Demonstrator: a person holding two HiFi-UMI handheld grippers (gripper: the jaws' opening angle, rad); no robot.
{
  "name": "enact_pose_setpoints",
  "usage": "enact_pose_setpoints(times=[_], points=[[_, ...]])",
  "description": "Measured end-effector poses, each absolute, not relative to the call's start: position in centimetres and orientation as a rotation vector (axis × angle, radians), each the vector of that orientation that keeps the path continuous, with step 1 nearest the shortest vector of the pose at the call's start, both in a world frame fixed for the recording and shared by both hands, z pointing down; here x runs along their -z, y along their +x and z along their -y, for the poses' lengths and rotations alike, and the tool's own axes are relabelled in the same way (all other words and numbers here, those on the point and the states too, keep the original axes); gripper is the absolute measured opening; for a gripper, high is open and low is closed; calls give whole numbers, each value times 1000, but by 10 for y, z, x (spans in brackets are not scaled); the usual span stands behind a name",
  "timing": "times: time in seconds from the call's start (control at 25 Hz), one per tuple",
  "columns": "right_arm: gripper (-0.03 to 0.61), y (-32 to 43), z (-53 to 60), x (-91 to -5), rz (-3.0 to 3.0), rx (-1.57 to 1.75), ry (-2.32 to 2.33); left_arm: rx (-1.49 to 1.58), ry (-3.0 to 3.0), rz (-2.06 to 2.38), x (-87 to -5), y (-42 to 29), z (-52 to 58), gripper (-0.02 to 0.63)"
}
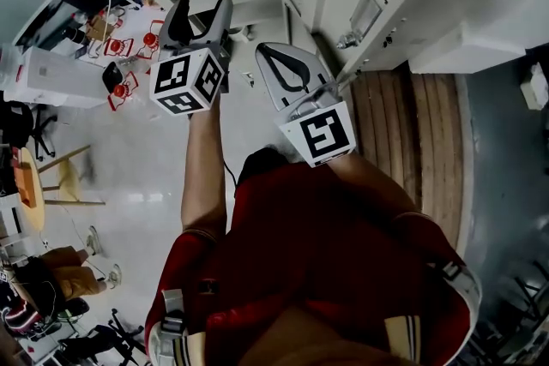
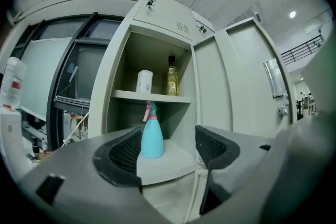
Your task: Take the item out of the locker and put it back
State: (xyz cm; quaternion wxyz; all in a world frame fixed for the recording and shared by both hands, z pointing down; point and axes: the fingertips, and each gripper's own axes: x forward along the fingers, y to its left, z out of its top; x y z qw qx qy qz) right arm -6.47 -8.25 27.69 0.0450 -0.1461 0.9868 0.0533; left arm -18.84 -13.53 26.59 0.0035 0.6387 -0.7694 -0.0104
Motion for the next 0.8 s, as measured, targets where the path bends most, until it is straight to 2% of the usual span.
enact_pose_setpoints(times=[0.8], points=[[-3, -104, 118, -274, -3031, -174, -678, 2, 2080, 2265, -277, -240, 218, 308]])
